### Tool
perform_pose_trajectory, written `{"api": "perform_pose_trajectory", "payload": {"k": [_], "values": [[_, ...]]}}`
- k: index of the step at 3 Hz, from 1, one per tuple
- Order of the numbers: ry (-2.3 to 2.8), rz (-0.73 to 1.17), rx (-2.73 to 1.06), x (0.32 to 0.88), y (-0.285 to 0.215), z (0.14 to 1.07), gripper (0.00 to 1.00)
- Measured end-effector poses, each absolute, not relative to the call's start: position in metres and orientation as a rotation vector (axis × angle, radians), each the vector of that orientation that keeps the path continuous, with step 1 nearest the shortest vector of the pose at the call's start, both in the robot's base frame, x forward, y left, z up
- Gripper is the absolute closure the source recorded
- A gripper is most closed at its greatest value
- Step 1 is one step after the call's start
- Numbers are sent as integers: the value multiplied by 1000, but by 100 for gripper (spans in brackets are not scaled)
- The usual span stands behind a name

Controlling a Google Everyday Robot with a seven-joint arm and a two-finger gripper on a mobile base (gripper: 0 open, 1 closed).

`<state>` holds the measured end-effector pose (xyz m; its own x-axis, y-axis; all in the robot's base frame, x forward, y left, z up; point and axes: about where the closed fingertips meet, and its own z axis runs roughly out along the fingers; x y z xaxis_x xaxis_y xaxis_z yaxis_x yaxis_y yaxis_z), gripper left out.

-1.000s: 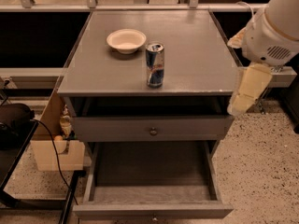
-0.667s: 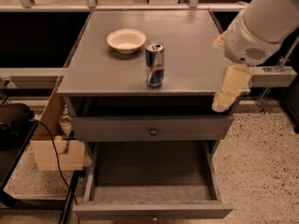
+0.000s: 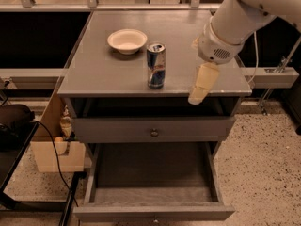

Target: Place redbull can into middle drawer

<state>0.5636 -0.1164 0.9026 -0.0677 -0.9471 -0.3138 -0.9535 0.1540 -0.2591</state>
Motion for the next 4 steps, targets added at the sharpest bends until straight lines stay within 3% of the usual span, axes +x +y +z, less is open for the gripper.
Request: {"api": "perform_pose_trajectory", "payload": {"k": [4], "values": [[2204, 155, -1617, 636, -89, 891, 0]]}}
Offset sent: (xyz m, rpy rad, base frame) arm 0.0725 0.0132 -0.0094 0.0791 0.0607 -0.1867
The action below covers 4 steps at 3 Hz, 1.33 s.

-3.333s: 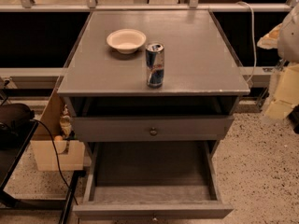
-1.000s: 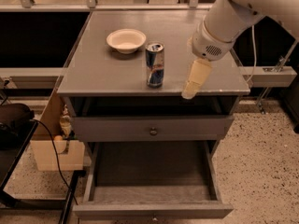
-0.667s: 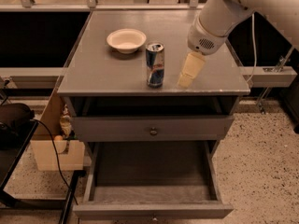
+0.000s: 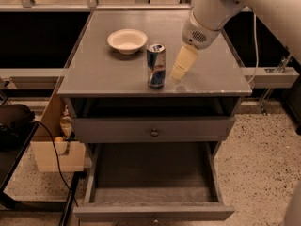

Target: Place redbull can into middle drawer

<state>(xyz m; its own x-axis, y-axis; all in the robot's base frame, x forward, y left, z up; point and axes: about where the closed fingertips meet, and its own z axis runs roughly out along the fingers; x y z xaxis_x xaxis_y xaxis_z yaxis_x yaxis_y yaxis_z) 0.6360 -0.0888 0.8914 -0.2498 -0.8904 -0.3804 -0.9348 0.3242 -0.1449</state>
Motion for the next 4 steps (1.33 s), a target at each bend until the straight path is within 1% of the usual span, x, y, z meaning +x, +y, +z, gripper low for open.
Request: {"api": "perform_pose_trajectory", "payload": {"k": [1, 4], "values": [[2197, 204, -1622, 638, -75, 890, 0], [2066, 323, -1732, 613, -31, 889, 0]]}}
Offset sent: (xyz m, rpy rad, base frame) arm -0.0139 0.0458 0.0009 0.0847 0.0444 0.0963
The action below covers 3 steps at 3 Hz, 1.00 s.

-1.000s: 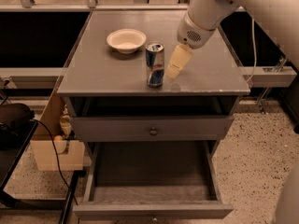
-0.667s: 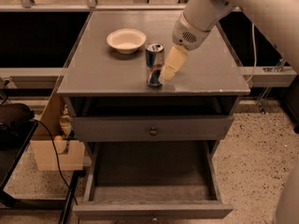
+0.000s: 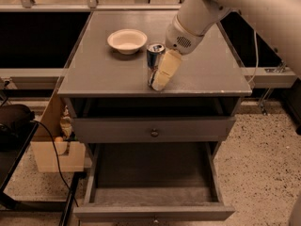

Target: Place redbull can into middle drawer

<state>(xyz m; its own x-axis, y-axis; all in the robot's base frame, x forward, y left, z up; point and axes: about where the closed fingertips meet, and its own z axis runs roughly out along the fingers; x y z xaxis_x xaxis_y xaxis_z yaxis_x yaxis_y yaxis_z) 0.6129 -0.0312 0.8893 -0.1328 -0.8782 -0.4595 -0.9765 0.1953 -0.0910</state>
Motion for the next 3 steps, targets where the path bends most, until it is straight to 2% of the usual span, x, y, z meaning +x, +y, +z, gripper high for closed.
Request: {"api": "perform_pose_trajectory", "payload": {"k": [3], "values": [[2000, 298, -1756, 640, -13, 880, 0]]}}
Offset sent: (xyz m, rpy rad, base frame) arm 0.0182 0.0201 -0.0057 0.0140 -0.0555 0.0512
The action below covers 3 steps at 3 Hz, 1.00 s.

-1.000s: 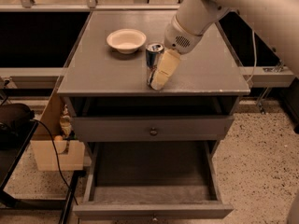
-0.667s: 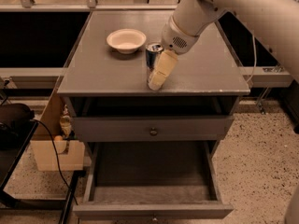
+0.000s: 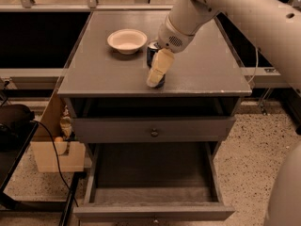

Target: Place redbull can into middle drawer

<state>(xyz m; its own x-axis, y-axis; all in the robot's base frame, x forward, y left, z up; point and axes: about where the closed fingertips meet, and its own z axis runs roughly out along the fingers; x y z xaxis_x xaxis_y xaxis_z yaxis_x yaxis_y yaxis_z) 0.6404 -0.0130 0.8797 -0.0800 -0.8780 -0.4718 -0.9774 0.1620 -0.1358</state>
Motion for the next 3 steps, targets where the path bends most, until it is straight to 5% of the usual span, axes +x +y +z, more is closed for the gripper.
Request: {"api": "perform_pose_trajectory", "payload": {"k": [3], "values": [[2000, 298, -1756, 640, -13, 880, 65]]}}
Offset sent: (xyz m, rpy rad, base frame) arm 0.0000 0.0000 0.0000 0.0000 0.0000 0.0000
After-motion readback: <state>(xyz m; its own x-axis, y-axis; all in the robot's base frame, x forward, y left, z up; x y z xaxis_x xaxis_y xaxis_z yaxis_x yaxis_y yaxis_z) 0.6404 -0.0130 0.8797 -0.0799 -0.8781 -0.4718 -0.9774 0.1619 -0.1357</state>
